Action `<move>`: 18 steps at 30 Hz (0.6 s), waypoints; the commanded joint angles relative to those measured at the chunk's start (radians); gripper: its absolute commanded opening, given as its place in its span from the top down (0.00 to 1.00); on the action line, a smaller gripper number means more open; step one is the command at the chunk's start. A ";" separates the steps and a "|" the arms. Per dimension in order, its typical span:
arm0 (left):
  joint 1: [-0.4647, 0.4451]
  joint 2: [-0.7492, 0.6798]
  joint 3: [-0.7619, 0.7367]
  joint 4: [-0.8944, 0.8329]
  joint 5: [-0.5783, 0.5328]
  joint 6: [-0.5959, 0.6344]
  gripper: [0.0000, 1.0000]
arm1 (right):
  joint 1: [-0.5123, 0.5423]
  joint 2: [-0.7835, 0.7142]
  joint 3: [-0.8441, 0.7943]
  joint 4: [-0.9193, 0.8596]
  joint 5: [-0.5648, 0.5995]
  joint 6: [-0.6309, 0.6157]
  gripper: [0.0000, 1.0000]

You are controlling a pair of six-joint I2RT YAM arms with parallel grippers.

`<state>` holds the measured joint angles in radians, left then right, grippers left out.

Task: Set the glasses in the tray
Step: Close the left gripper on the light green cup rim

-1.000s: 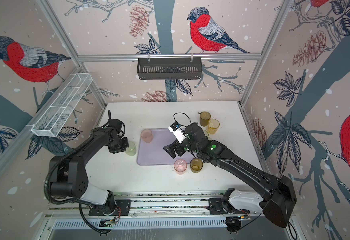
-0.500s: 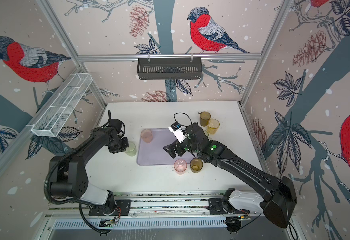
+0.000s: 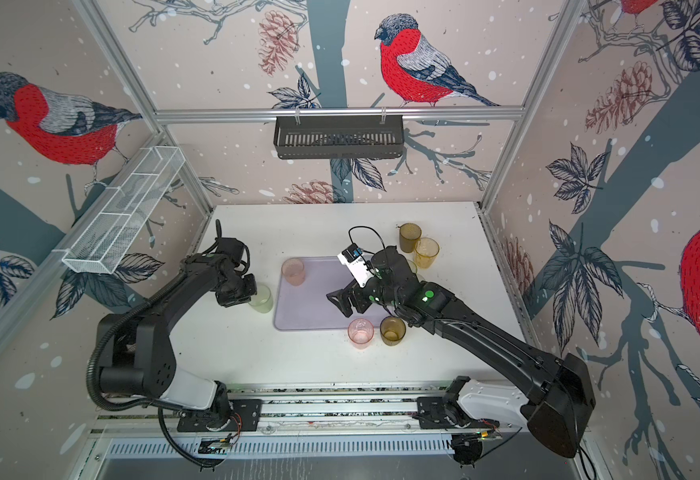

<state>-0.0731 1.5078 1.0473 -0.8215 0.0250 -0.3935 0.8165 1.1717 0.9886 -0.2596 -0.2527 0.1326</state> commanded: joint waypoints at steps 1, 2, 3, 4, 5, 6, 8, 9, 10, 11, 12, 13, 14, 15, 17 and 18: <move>0.002 -0.006 0.011 -0.022 -0.002 -0.001 0.91 | 0.000 -0.006 -0.002 0.036 0.004 0.003 0.00; 0.003 -0.005 0.011 -0.024 -0.002 0.000 0.91 | 0.000 -0.006 -0.002 0.036 0.004 0.002 0.01; 0.002 -0.004 0.013 -0.025 -0.002 0.001 0.91 | 0.000 -0.008 -0.002 0.036 0.004 0.002 0.00; 0.002 -0.004 0.016 -0.028 -0.001 0.000 0.92 | -0.001 -0.008 -0.003 0.036 0.005 0.002 0.00; 0.002 -0.004 0.018 -0.031 -0.001 0.002 0.92 | 0.000 -0.008 -0.003 0.036 0.005 0.002 0.00; 0.002 -0.004 0.020 -0.034 -0.001 0.001 0.92 | 0.000 -0.009 -0.002 0.036 0.004 0.002 0.01; 0.002 -0.008 0.025 -0.041 -0.002 0.003 0.93 | 0.000 -0.008 -0.001 0.035 0.004 0.001 0.00; 0.002 -0.009 0.028 -0.046 -0.002 0.005 0.93 | -0.002 -0.008 -0.001 0.035 0.006 0.000 0.01; 0.003 -0.011 0.031 -0.051 -0.002 0.004 0.93 | -0.001 -0.008 -0.001 0.036 0.005 -0.001 0.01; 0.002 -0.014 0.034 -0.054 -0.002 0.007 0.94 | -0.002 -0.009 -0.002 0.036 0.005 -0.001 0.01; 0.002 -0.015 0.036 -0.057 -0.002 0.007 0.94 | -0.002 -0.010 -0.002 0.036 0.005 -0.001 0.00; 0.002 -0.016 0.040 -0.064 0.000 0.009 0.94 | -0.003 -0.009 -0.002 0.037 0.004 -0.003 0.01; 0.002 -0.017 0.044 -0.070 0.002 0.011 0.94 | -0.002 -0.009 -0.002 0.038 0.004 -0.002 0.00; 0.001 -0.018 0.048 -0.074 0.004 0.011 0.94 | -0.002 -0.008 -0.002 0.039 0.003 -0.003 0.00; 0.002 -0.024 0.049 -0.081 0.009 0.012 0.95 | -0.004 -0.009 -0.002 0.040 0.003 -0.004 0.00; 0.001 -0.027 0.053 -0.087 0.012 0.012 0.95 | -0.004 -0.009 -0.004 0.042 0.001 -0.004 0.01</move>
<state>-0.0731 1.4921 1.0897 -0.8665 0.0257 -0.3882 0.8146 1.1675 0.9874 -0.2535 -0.2527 0.1322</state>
